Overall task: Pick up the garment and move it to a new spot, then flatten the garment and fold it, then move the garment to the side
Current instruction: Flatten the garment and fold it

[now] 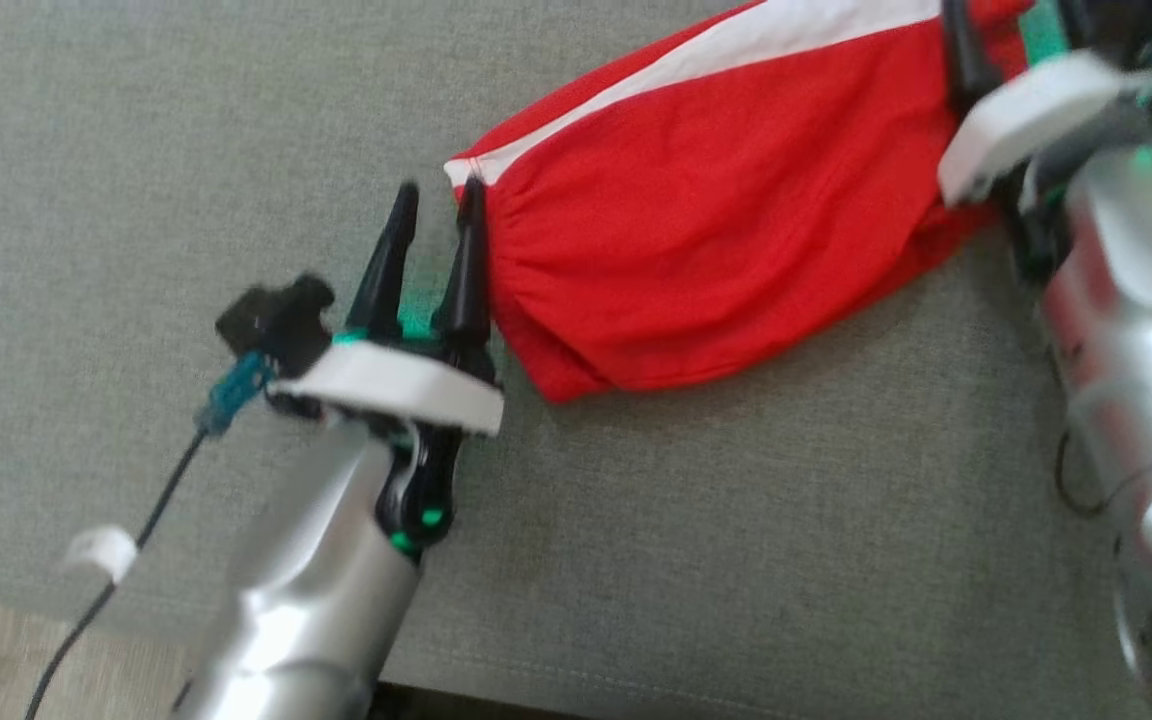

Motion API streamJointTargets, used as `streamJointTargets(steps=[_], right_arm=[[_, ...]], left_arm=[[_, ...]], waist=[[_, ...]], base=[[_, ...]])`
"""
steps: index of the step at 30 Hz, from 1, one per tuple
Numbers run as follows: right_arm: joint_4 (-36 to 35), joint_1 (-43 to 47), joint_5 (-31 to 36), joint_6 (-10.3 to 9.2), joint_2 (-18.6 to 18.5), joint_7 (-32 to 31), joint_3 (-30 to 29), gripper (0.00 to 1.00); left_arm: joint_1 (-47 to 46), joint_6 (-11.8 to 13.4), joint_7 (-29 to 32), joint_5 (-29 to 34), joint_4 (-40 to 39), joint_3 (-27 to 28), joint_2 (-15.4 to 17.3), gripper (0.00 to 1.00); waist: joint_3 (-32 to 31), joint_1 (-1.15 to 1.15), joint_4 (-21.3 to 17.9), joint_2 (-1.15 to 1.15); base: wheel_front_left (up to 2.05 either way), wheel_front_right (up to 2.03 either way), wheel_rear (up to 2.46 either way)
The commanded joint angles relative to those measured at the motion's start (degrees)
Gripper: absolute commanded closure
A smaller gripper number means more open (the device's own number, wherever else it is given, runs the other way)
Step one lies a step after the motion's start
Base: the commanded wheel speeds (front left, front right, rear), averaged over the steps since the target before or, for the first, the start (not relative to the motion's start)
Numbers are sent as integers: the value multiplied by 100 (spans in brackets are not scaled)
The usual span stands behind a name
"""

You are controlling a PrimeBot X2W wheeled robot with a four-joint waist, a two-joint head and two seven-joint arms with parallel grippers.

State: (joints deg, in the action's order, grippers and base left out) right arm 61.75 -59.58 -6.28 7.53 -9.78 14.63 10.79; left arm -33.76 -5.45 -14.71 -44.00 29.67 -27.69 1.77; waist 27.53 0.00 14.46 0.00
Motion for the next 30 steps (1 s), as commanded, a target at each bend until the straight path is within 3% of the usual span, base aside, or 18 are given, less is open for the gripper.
streamJointTargets(steps=[1,8,13,14,15,19,30], right_arm=[[-142,264,30,-4,112,36,86,0],[276,790,-88,-4,103,0,202,0],[755,872,-218,-4,214,-536,239,0],[823,892,-262,-4,253,-673,267,44],[862,911,-296,-4,280,-766,317,100],[914,1016,-588,-4,325,-880,371,100],[715,2050,-1603,-4,85,-81,-25,100]], left_arm=[[154,36,-29,115,-175,234,111,0],[668,109,-29,406,-303,533,111,0],[838,153,-29,528,-310,637,111,0],[860,171,-29,585,-304,652,111,0],[882,181,-29,645,-297,665,111,0],[1028,236,-29,830,-260,798,111,0],[1903,207,-29,1471,-120,1369,110,0]], waist=[[-76,0,-41,0],[-369,0,-96,0],[-527,0,-52,0],[-558,0,-44,0],[-598,0,-35,0],[-821,0,-59,0],[-1820,0,-524,0]], base=[[0,0,0],[0,0,0],[0,0,0],[0,0,0],[0,0,0],[0,0,0],[0,0,0]])
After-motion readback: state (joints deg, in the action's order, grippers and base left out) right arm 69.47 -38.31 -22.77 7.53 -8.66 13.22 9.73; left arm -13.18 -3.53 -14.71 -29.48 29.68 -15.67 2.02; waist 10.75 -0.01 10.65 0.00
